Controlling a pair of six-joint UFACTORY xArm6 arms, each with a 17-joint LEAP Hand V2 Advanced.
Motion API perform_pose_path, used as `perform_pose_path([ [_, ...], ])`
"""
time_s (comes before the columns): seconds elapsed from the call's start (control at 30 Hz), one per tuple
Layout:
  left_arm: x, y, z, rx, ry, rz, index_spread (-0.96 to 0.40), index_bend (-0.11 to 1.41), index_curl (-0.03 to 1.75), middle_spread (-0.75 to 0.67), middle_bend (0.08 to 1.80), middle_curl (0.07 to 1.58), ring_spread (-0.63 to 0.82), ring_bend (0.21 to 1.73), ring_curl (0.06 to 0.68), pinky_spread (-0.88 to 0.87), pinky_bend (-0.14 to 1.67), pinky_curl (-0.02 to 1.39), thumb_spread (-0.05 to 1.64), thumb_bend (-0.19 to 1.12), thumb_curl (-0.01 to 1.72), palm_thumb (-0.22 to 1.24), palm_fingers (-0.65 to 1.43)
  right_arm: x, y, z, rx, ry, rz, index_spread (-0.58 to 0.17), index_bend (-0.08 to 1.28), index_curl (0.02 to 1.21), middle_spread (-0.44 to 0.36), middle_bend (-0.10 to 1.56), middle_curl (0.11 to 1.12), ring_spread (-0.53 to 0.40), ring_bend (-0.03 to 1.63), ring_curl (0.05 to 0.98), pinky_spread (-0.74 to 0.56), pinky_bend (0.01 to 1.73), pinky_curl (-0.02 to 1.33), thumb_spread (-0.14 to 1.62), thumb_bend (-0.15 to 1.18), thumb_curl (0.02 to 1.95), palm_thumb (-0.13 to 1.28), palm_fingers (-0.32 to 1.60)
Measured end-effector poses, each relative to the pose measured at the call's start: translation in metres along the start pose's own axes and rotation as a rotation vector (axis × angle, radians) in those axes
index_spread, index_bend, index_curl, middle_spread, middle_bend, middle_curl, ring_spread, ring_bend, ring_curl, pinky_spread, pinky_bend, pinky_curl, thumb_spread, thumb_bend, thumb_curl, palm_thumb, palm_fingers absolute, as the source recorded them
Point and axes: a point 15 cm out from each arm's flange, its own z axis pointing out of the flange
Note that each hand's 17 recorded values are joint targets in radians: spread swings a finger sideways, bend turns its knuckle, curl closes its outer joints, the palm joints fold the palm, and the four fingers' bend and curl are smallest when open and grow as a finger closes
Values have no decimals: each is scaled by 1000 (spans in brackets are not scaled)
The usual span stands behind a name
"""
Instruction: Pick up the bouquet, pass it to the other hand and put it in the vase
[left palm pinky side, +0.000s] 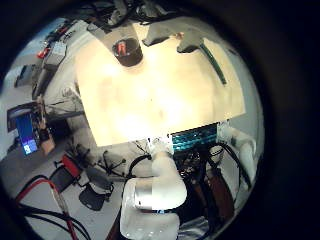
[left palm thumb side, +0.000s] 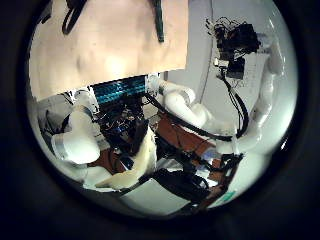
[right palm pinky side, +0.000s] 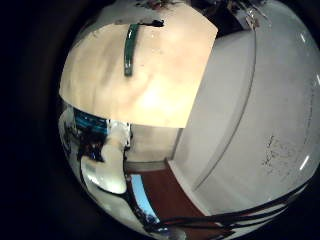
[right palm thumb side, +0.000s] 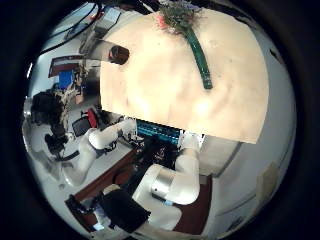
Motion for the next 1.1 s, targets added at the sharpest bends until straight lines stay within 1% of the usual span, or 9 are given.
perform_pose_path([
  [0.2,-2,-8,-16,15,2,-11,-14,178,348,422,189,298,563,563,190,620,526,138,1110,-21,318,348,12,15,2,-2,-3,-12,13,-374,150,256,12,285,350,120,664,203,361,724,171,1147,-19,258,22,140],
  [0.33,-1,-11,-14,1,5,-5,-14,177,348,422,189,299,563,559,192,619,523,139,1113,-22,318,349,14,17,4,-12,15,-10,14,-375,149,253,-3,299,353,103,678,206,365,724,172,1151,-19,257,23,171],
  [0.47,-3,-11,-11,-18,-5,-1,-14,178,347,416,187,300,562,558,194,619,519,140,1114,-22,318,349,16,17,8,-17,14,-15,25,-384,171,260,-20,338,360,62,715,207,357,703,160,1155,-20,254,18,279],
  [0.63,0,-17,-5,-54,-29,57,-14,181,349,411,186,301,560,554,196,620,511,140,1114,-22,318,349,23,17,7,-14,17,-45,64,-386,171,275,-41,354,365,14,751,217,322,712,156,1162,-17,252,11,345],
  [0.7,1,-17,-3,-64,-38,98,-14,180,350,410,186,300,560,552,197,620,509,140,1114,-22,318,349,24,15,4,-12,22,-82,98,-368,161,273,-44,374,368,-3,793,223,297,715,148,1169,-15,251,15,402],
  [0.77,2,-14,-3,-58,-43,118,-14,181,351,404,187,301,561,553,197,618,510,140,1114,-22,318,349,35,14,1,-7,22,-133,165,-349,140,268,-32,374,370,-26,877,245,270,739,146,1178,-15,253,25,451],
  [0.83,2,-10,-2,-50,-49,124,-14,183,352,397,190,302,557,554,197,616,504,137,1116,-23,315,344,45,19,-3,-2,21,-167,254,-318,137,254,-27,439,386,-51,963,260,230,787,138,1164,-23,252,18,564],
  [0.97,2,-13,-3,-37,-60,163,-21,187,357,384,187,303,553,549,197,617,500,136,1121,-23,311,332,68,42,-17,9,32,-209,427,-282,160,259,-15,478,403,-81,1019,285,173,847,136,1142,-20,255,17,596],
  [1.1,3,-19,-3,-29,-61,200,-22,185,361,379,185,304,552,544,197,617,492,134,1121,-24,307,316,74,60,-45,37,0,-235,465,-264,167,268,-10,507,416,-104,1043,297,130,901,127,1136,-11,267,53,585],
])
